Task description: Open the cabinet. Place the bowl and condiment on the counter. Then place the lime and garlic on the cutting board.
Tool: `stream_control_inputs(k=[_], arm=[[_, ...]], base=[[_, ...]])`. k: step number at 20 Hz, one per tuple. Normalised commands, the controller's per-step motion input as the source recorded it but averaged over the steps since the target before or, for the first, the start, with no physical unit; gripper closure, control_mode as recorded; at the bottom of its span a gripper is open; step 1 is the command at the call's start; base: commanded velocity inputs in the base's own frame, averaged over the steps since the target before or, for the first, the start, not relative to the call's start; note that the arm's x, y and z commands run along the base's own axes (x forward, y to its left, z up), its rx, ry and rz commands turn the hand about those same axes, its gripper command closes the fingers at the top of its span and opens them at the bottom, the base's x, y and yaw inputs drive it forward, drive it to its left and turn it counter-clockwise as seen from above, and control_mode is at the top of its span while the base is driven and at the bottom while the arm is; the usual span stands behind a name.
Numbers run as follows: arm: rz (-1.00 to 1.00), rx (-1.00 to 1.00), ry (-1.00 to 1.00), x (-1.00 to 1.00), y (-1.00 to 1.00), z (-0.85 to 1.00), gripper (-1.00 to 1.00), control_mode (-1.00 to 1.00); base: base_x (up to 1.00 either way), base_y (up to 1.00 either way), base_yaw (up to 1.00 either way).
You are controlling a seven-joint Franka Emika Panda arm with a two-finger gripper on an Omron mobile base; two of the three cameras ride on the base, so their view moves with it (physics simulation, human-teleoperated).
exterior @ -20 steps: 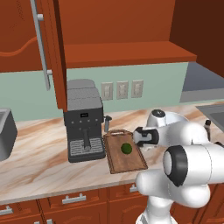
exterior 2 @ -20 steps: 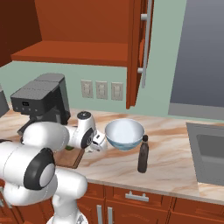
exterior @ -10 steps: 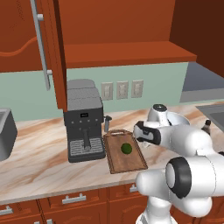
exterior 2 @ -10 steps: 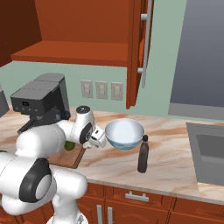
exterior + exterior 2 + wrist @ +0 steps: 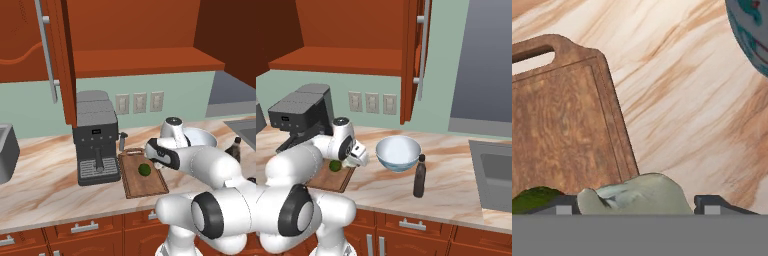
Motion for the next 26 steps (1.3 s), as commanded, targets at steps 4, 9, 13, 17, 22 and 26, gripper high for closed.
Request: stream_control_inputs(k=[4, 9, 13, 17, 22, 26], arm=[[0.0, 0.0, 0.02, -0.18, 0.3, 0.02, 1.0, -1.0], [0.0, 0.0, 0.0, -0.16, 0.3, 0.0, 1.0, -1.0], [0.0, 0.0, 0.0, -0.13, 0.26, 0.0, 1.0, -1.0], [0.0, 0.01, -0.01, -0.15, 0.05, 0.0, 1.0, -1.0], [0.0, 0.0, -0.01, -0.13, 0.01, 0.0, 1.0, -1.0], [0.0, 0.0, 0.0, -0.1, 0.0, -0.01, 1.0, -1.0]], base=[[0.0, 0.0, 0.0], [0.0, 0.0, 0.0], [0.0, 0.0, 0.0], [0.0, 0.0, 0.0], [0.0, 0.0, 0.0], [0.0, 0.0, 0.0]])
